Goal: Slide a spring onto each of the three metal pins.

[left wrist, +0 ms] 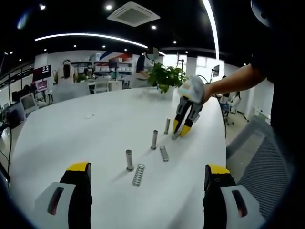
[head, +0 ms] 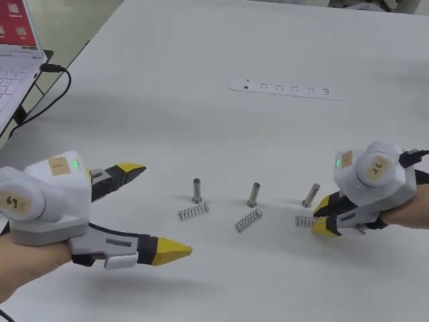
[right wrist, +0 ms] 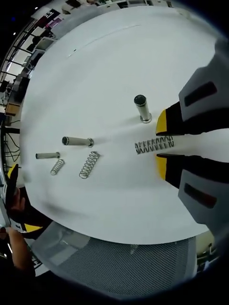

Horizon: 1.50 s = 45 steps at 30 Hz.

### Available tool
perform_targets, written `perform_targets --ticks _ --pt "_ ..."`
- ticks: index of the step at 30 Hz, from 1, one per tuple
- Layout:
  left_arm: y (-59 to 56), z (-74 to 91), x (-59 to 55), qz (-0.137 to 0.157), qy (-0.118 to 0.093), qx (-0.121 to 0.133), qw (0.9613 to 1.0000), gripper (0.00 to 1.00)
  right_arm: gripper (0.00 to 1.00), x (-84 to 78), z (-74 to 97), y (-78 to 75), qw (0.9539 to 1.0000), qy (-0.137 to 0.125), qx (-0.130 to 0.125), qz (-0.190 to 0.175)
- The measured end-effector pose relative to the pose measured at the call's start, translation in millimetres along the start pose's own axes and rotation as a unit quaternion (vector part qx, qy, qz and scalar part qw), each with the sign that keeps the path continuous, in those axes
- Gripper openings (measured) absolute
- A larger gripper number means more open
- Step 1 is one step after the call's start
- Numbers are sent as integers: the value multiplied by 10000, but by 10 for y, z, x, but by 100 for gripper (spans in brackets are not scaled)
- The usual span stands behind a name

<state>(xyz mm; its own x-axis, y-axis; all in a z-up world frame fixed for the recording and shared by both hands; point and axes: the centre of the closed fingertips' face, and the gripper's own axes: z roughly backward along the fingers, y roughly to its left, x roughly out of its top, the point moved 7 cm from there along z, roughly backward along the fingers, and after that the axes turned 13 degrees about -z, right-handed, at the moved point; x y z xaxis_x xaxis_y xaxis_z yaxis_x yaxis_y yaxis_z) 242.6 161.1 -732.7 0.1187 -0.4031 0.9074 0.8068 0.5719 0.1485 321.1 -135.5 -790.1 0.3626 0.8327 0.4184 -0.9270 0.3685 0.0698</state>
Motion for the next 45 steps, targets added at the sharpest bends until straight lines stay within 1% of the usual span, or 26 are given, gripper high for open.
perform_targets --ticks 4,7,11,15,17,22,26,33,39,43,45 --pt "11 10 -3 8 0 17 10000 96 12 -42 -25 7 9999 112 6 82" --pt "-7 7 -10 2 20 -8 10000 96 10 -44 -25 -2 9999 89 21 112" --pt "-21 2 -15 -4 38 -28 10000 96 9 -44 -21 -5 9999 70 59 53" --pt "-30 9 12 -21 6 -24 10000 96 8 -53 -12 -11 10000 52 39 25" --pt "-33 20 27 -38 -11 -22 10000 96 8 -50 13 13 10000 38 51 14" --pt "-44 32 50 -67 -13 -33 10000 96 8 -16 105 32 9999 -123 25 -10" --pt "-89 14 72 -83 -33 -83 9999 95 8 -19 185 70 9998 -200 31 8" --pt "-198 -51 79 -124 -39 -220 9997 94 8 60 319 244 9992 -348 83 169" --pt "-220 -71 109 -137 -101 -261 9995 94 8 149 402 350 9985 -446 132 305" --pt "-221 -60 156 -112 -241 -253 9993 94 8 194 421 409 9980 -501 220 302" --pt "-236 -54 170 -146 -265 -306 9991 92 8 231 438 443 9976 -556 236 331"
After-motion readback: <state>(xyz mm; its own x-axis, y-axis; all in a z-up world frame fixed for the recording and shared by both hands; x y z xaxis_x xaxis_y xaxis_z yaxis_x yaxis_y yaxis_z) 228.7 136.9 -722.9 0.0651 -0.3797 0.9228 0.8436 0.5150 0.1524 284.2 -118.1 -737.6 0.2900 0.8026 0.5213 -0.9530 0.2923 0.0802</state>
